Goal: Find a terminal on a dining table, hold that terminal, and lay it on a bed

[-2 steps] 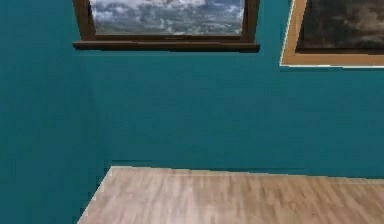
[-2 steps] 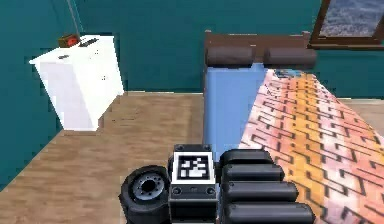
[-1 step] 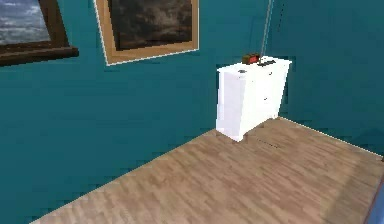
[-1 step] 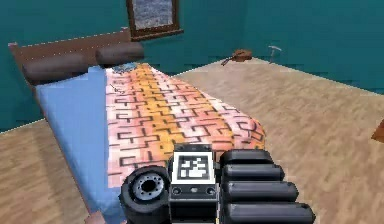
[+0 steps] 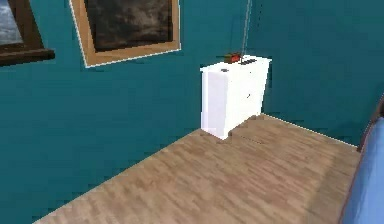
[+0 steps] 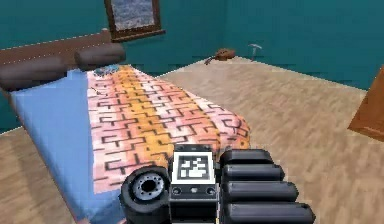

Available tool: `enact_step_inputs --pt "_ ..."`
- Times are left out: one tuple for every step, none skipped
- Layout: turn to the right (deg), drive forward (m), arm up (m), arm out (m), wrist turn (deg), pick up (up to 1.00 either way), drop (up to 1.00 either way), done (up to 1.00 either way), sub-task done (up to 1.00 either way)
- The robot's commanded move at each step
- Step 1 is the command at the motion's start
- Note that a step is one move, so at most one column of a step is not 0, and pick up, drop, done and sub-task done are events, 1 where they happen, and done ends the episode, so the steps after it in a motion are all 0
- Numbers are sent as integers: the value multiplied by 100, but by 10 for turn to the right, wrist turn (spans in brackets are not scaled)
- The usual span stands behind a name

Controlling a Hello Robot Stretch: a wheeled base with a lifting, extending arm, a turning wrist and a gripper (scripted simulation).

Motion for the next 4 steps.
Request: enact_step_inputs --pt "0 55 0 0 0 0 0 0 0" --pt "420 0 0 0 0 0 0 0 0" --pt "0 100 0 0 0 0 0 0 0" --pt "90 0 0 0 0 0 0 0 0"
